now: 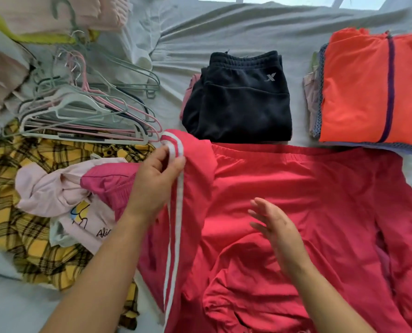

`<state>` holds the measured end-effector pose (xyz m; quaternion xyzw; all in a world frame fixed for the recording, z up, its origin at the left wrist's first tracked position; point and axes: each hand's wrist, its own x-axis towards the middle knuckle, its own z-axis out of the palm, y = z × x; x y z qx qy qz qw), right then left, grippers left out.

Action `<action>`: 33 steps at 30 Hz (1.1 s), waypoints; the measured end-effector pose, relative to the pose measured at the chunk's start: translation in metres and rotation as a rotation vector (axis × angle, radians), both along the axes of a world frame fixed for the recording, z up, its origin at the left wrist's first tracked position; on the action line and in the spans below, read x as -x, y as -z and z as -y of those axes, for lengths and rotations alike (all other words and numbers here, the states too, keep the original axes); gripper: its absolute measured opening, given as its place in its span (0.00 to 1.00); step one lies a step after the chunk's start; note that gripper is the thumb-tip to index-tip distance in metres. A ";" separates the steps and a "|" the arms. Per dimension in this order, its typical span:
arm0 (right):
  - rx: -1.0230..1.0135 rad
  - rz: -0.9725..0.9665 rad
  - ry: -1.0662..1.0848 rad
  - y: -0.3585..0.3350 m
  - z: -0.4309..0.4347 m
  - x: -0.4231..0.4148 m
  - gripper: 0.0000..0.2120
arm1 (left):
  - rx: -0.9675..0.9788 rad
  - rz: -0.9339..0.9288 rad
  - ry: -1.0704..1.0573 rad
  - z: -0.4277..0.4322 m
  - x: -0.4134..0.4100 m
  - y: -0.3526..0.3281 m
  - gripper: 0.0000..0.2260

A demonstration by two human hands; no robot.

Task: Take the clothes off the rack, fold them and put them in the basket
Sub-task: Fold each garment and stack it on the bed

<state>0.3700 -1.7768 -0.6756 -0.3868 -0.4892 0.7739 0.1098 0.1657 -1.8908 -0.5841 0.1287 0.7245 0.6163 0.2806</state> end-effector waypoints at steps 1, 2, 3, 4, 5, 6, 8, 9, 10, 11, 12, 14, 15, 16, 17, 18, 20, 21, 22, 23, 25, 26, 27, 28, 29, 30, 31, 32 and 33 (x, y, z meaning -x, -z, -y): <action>0.158 -0.084 0.031 -0.010 -0.010 0.004 0.40 | -0.019 -0.125 0.155 -0.012 -0.020 -0.015 0.04; 0.260 -0.163 0.062 -0.022 -0.021 0.005 0.39 | -0.031 -0.229 0.352 -0.024 -0.041 -0.025 0.03; 0.294 -0.216 0.110 -0.028 -0.037 0.001 0.35 | -0.033 -0.314 0.570 -0.035 -0.062 -0.031 0.03; 0.337 -0.264 0.180 -0.030 -0.051 -0.005 0.32 | -0.027 -0.354 0.739 -0.044 -0.080 -0.028 0.08; 0.410 -0.287 0.221 -0.028 -0.064 -0.016 0.32 | 0.002 -0.324 0.830 -0.050 -0.093 -0.022 0.12; 0.513 -0.309 0.254 -0.026 -0.073 -0.030 0.32 | 0.061 -0.263 0.818 -0.049 -0.103 -0.011 0.14; 0.539 -0.116 0.319 -0.006 -0.089 -0.064 0.34 | 0.200 -0.229 0.618 -0.026 -0.115 0.020 0.18; 0.490 0.045 0.379 0.005 -0.092 -0.079 0.38 | 0.297 -0.296 0.468 -0.005 -0.119 0.037 0.20; 0.444 0.168 0.406 0.013 -0.092 -0.093 0.47 | 0.412 -0.357 0.345 0.021 -0.123 0.054 0.22; 0.457 0.211 0.408 0.018 -0.092 -0.104 0.56 | 0.517 -0.409 0.248 0.047 -0.128 0.068 0.25; 0.440 0.209 0.410 0.019 -0.091 -0.110 0.62 | 0.596 -0.415 0.189 0.073 -0.136 0.078 0.29; 0.451 0.195 0.414 0.014 -0.091 -0.106 0.64 | 0.733 -0.349 0.201 0.116 -0.156 0.089 0.42; 0.468 0.209 0.424 0.012 -0.091 -0.098 0.56 | 0.800 -0.340 0.255 0.133 -0.166 0.092 0.45; 0.484 0.226 0.464 0.013 -0.092 -0.089 0.43 | 0.860 -0.379 0.320 0.148 -0.177 0.096 0.45; 0.476 0.269 0.512 0.015 -0.094 -0.081 0.28 | 0.904 -0.435 0.396 0.158 -0.186 0.097 0.44; 0.455 0.325 0.531 0.019 -0.097 -0.072 0.15 | 0.928 -0.485 0.449 0.166 -0.195 0.100 0.45; 0.419 0.364 0.531 0.026 -0.103 -0.061 0.06 | 0.898 -0.544 0.419 0.175 -0.205 0.101 0.44; 0.382 0.360 0.522 0.030 -0.109 -0.060 0.07 | 0.862 -0.575 0.391 0.176 -0.207 0.096 0.39; 0.317 0.341 0.525 0.029 -0.112 -0.059 0.07 | 0.813 -0.604 0.363 0.177 -0.209 0.089 0.33; 0.225 0.304 0.536 0.023 -0.113 -0.061 0.06 | 0.765 -0.632 0.337 0.177 -0.211 0.083 0.27; 0.036 0.196 0.556 0.002 -0.118 -0.069 0.06 | 0.691 -0.715 0.327 0.176 -0.217 0.068 0.18; -0.026 0.169 0.564 -0.009 -0.122 -0.076 0.07 | 0.660 -0.732 0.354 0.174 -0.223 0.062 0.17; -0.056 0.157 0.571 -0.020 -0.127 -0.084 0.08 | 0.623 -0.727 0.397 0.170 -0.229 0.056 0.17; -0.071 0.159 0.589 -0.028 -0.135 -0.095 0.07 | 0.590 -0.715 0.455 0.165 -0.239 0.054 0.17; -0.084 0.175 0.609 -0.037 -0.141 -0.106 0.07 | 0.555 -0.695 0.535 0.156 -0.248 0.050 0.17; -0.094 0.187 0.635 -0.044 -0.148 -0.117 0.06 | 0.555 -0.714 0.621 0.146 -0.257 0.048 0.16; -0.097 0.193 0.664 -0.048 -0.154 -0.127 0.06 | 0.598 -0.740 0.728 0.133 -0.262 0.046 0.15; -0.094 0.198 0.682 -0.051 -0.159 -0.135 0.05 | 0.661 -0.698 0.826 0.119 -0.263 0.047 0.15; -0.083 0.217 0.679 -0.054 -0.161 -0.141 0.05 | 0.682 -0.578 0.845 0.107 -0.258 0.053 0.16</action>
